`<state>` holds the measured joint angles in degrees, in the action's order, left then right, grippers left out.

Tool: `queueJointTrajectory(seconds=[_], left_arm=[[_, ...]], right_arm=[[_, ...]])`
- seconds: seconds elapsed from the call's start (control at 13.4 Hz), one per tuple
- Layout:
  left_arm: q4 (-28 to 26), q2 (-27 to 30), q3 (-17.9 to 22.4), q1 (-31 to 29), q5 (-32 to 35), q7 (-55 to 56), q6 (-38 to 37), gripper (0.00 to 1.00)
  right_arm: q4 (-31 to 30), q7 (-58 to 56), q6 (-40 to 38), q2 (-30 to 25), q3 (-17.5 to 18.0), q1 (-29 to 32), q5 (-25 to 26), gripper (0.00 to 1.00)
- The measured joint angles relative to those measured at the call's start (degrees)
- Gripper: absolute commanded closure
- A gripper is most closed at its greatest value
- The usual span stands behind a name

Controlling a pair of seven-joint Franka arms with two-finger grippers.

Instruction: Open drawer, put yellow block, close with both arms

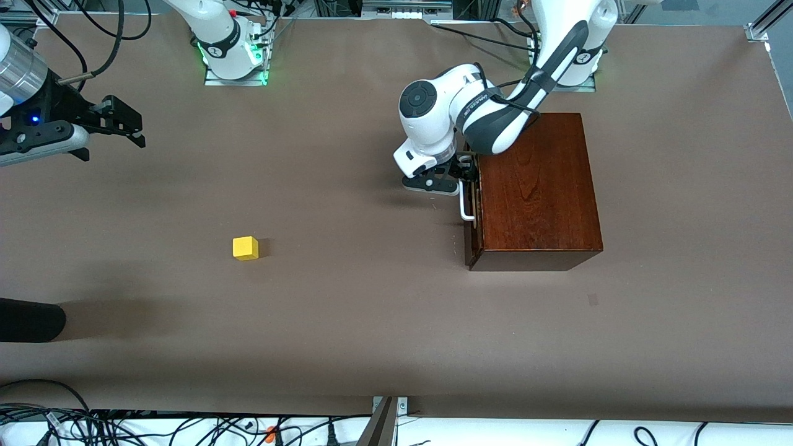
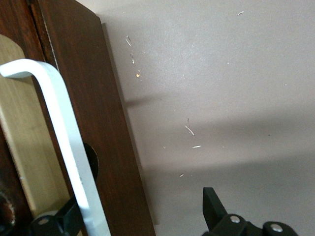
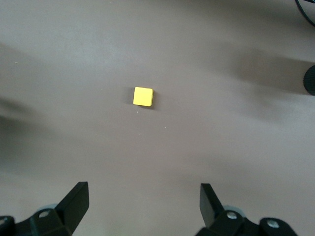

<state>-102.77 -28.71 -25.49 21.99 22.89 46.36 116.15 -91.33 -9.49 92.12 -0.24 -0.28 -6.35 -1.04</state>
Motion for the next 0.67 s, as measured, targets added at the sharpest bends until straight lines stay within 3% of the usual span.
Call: queueJointTrajectory(seconds=[0.67], left_arm=[[0.3,-0.1,0.0,1.4,-0.6,1.9,3.7,0.0]], right_arm=[[0.0,0.0,0.0,0.0,0.0,0.0,0.0,0.0]])
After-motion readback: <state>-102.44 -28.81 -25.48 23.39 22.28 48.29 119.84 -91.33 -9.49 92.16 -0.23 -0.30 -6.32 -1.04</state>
